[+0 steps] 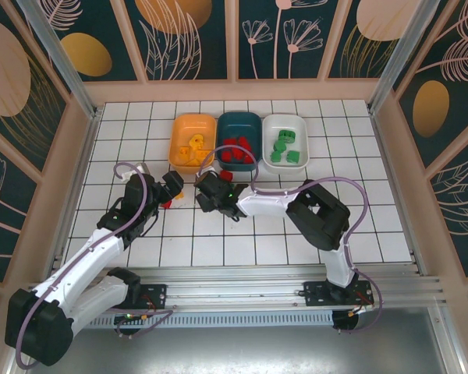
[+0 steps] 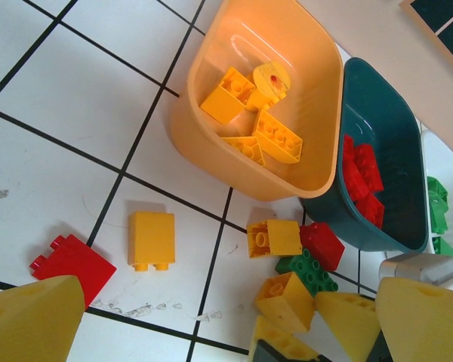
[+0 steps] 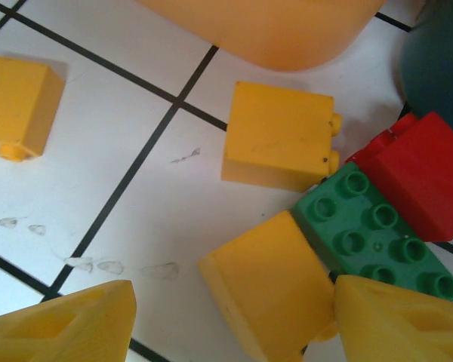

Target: Sort the legos into containers by color

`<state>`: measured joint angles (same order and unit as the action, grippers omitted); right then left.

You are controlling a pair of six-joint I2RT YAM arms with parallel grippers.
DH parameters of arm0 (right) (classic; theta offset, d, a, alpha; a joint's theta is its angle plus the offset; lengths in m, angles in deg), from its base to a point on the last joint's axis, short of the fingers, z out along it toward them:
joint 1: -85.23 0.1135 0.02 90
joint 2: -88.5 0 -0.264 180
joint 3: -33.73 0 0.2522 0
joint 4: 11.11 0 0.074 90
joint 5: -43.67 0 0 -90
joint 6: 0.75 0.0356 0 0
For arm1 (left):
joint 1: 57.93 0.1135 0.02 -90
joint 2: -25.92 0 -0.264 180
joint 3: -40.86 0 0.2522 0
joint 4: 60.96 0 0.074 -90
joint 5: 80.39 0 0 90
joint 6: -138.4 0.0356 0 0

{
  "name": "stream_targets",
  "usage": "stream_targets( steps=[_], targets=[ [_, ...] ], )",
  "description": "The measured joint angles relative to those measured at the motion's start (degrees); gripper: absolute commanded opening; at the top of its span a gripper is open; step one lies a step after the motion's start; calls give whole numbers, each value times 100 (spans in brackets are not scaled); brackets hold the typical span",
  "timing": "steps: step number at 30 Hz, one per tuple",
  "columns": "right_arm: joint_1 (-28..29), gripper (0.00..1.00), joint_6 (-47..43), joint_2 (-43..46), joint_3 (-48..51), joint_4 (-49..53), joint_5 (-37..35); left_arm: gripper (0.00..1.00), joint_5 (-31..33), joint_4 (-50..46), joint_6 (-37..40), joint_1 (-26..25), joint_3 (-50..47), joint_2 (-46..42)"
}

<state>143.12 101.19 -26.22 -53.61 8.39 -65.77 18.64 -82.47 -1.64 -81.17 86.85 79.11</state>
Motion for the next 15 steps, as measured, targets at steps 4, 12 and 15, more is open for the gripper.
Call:
stream_targets(
  steps=[4, 12, 15],
  targets=[
    [-15, 69, -127, -76, 0, 4, -116, 98, 0, 0, 0, 0, 0, 0],
    [-15, 50, -234, -299, -55, -31, -87, 99, -2, 2, 0, 0, 0, 125],
    [-15, 40, -243, -350, -55, -17, -37, 99, -2, 2, 0, 0, 0, 131]
  ],
)
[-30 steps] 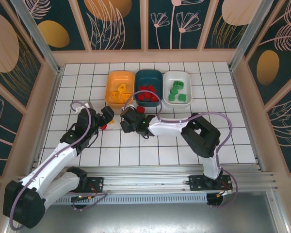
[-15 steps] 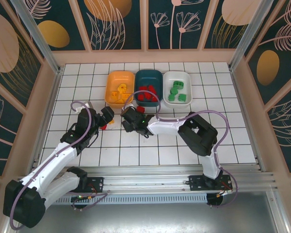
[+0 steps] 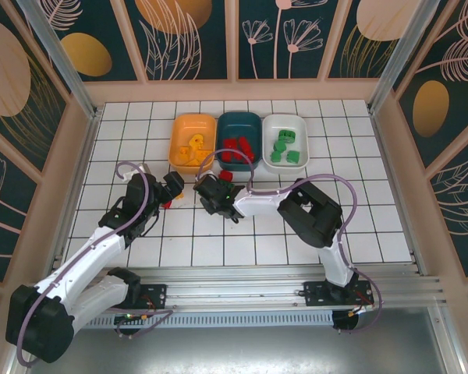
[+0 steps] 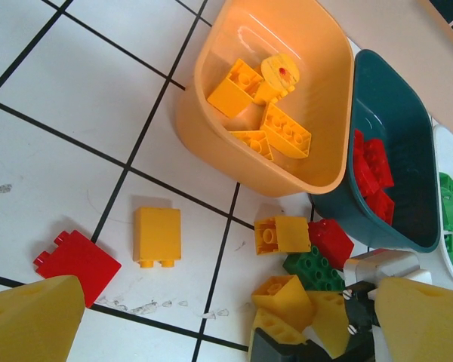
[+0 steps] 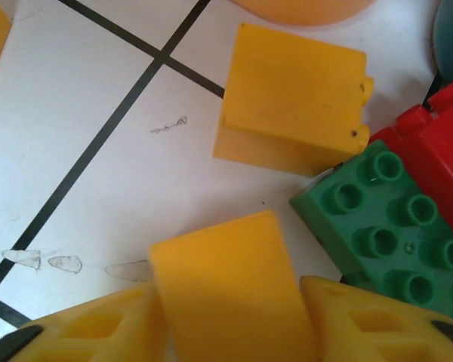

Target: Sort the legos into containers by color

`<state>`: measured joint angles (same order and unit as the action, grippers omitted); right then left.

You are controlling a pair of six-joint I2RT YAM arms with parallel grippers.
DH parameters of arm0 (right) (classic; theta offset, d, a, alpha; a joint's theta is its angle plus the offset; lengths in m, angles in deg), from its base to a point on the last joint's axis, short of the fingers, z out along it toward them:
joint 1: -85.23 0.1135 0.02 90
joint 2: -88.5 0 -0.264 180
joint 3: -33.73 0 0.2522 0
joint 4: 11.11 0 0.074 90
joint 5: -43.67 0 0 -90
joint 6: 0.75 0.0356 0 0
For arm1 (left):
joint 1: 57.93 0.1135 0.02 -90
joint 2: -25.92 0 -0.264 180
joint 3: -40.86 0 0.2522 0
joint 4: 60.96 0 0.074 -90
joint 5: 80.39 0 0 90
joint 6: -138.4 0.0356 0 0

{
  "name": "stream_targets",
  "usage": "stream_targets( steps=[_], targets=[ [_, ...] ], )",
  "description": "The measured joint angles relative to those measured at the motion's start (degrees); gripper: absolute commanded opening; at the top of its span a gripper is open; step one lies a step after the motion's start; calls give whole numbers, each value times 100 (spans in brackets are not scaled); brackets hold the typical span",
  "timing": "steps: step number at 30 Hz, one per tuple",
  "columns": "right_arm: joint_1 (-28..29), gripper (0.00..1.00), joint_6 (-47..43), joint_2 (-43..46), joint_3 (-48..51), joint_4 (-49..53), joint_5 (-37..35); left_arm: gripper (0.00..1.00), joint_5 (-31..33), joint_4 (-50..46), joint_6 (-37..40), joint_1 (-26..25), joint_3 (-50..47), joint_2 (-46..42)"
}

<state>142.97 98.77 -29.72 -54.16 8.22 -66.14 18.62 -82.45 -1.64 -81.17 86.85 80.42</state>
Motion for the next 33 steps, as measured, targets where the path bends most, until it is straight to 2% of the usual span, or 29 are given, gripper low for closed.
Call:
stream_targets(
  steps=[4, 12, 16, 20, 23, 25, 27, 29, 33],
  targets=[
    [9, 32, 39, 33, 0, -24, 26, 98, 4, 0, 2, 0, 0, -2],
    [-83, 31, 177, 728, -109, -70, 273, 99, 87, -199, 44, 61, 31, 0],
    [-490, 31, 330, 595, -804, -238, 485, 99, 66, -407, 105, 177, 66, 127],
    [-929, 32, 461, -79, -1923, -267, 651, 91, -79, -629, 284, 199, 210, 581],
    [-1169, 35, 472, -782, -2833, -140, 719, 84, -223, -767, 452, 199, 345, 848],
    [-1244, 37, 452, -1235, -3405, 107, 798, 83, -315, -796, 570, 199, 437, 957],
    [-1270, 49, 415, -1709, -4083, 472, 852, 82, -393, -798, 667, 199, 555, 1084],
    [-1274, 55, 382, -2065, -4623, 758, 911, 81, -417, -802, 752, 199, 697, 1263],
    [-1252, 59, 273, -2232, -5034, 1189, 962, 80, -426, -820, 949, 199, 1016, 1788]
  ],
)
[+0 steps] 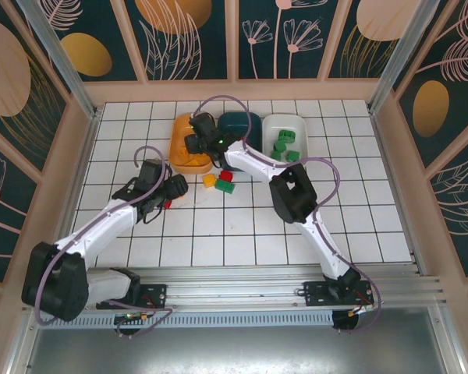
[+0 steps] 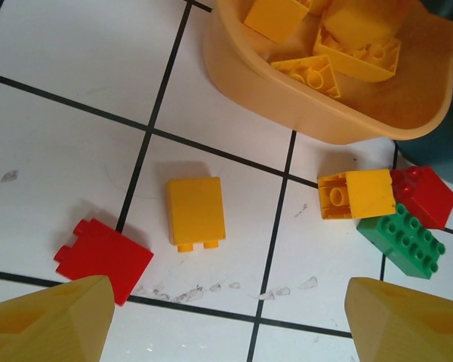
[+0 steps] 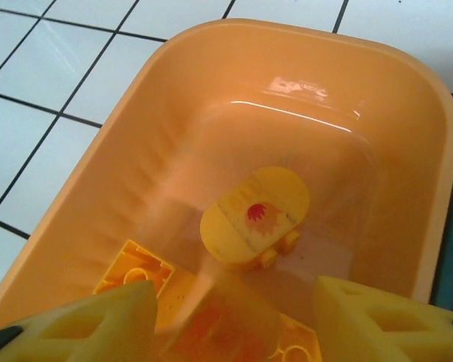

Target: Sort the legos into containers by color

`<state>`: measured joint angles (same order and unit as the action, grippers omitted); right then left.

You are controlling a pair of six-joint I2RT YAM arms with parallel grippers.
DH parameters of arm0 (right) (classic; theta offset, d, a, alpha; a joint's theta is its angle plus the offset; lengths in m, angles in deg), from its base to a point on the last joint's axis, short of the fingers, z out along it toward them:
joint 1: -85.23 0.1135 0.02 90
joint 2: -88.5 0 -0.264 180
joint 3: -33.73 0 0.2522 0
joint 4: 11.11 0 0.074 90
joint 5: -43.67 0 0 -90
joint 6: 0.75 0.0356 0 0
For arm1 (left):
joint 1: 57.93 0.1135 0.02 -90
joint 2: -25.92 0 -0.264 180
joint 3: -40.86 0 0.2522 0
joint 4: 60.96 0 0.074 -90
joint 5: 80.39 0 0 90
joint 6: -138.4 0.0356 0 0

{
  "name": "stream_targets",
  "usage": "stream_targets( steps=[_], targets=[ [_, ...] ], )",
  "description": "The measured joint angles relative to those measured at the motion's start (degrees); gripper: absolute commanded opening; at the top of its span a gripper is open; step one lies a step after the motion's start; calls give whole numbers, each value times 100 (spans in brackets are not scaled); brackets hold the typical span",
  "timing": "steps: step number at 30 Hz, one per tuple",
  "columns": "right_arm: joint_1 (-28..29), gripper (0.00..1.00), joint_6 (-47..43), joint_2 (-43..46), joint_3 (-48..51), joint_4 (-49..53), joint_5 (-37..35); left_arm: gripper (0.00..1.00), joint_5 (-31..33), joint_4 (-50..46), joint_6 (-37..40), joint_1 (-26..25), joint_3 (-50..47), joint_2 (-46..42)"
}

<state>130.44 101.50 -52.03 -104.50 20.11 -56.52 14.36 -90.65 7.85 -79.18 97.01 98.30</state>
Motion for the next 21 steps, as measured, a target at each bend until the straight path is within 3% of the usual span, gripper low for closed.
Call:
stream_targets(
  steps=[5, 15, 21],
  targets=[
    [50, 60, -35, 343, 374, 50, -260, 72, 0, -48, 162, 0, 245, 551],
    [118, 62, 435, 3875, 4391, -872, -693, 66, 94, -109, 483, 0, 835, 1690],
    [118, 62, 918, 5025, 5945, -1233, -813, 61, 186, -140, 570, 0, 1281, 2345]
  ],
)
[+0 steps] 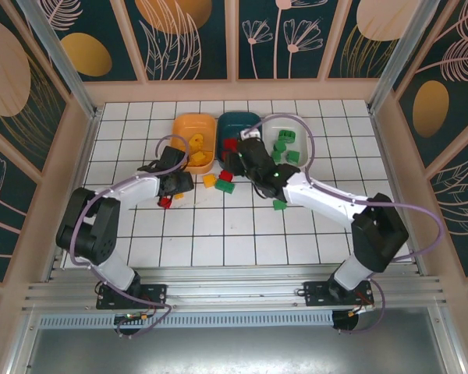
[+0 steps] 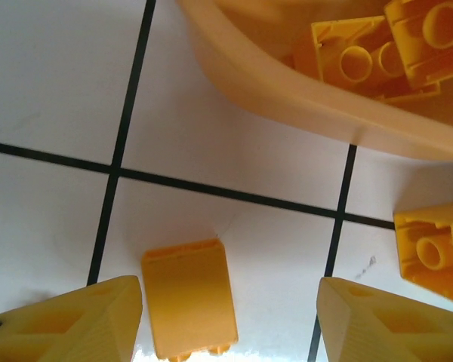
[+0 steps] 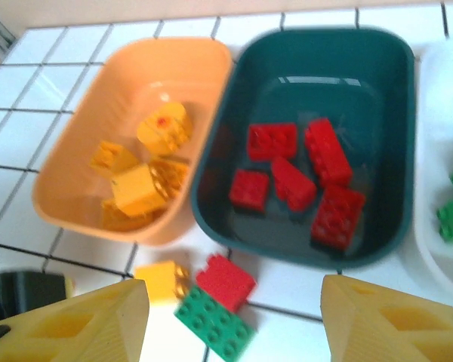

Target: Sort the legos into containers by color

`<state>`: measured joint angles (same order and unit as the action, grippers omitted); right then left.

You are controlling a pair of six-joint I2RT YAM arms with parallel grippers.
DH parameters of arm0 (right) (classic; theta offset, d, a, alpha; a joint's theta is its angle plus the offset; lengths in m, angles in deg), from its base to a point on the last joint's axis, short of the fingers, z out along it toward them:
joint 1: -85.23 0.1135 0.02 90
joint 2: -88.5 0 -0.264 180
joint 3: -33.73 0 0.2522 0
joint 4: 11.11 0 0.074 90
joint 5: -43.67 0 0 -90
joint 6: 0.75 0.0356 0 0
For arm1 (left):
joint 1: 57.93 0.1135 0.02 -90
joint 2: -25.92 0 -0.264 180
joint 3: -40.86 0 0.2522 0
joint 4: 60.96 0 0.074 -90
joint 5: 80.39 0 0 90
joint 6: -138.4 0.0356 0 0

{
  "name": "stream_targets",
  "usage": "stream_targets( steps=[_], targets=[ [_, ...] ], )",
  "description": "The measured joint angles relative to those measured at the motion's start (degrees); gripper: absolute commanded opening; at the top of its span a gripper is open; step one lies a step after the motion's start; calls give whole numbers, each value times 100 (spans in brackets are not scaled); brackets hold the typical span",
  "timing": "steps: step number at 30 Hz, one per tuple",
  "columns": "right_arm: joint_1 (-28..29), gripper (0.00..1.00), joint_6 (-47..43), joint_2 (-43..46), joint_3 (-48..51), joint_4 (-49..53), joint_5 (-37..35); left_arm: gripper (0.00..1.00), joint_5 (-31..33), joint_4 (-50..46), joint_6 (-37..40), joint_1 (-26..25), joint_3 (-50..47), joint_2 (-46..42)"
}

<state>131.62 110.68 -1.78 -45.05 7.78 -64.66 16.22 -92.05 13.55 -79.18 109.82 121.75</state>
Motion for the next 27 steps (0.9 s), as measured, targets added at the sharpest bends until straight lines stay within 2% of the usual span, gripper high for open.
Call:
stream_targets(
  steps=[7, 14, 21, 27],
  targets=[
    [9, 63, 378, 586, 1128, 83, -138, 60, 162, -140, -2, -2, 107, 168],
    [11, 63, 450, 914, 1215, 63, -280, 56, 162, -179, -9, -138, 157, 562],
    [11, 63, 457, 1001, 1228, 63, -291, 29, 452, -260, -7, -234, 249, 675],
    [11, 63, 466, 1217, 1305, 66, -313, 25, 234, -459, -9, -315, 518, 675]
  ],
)
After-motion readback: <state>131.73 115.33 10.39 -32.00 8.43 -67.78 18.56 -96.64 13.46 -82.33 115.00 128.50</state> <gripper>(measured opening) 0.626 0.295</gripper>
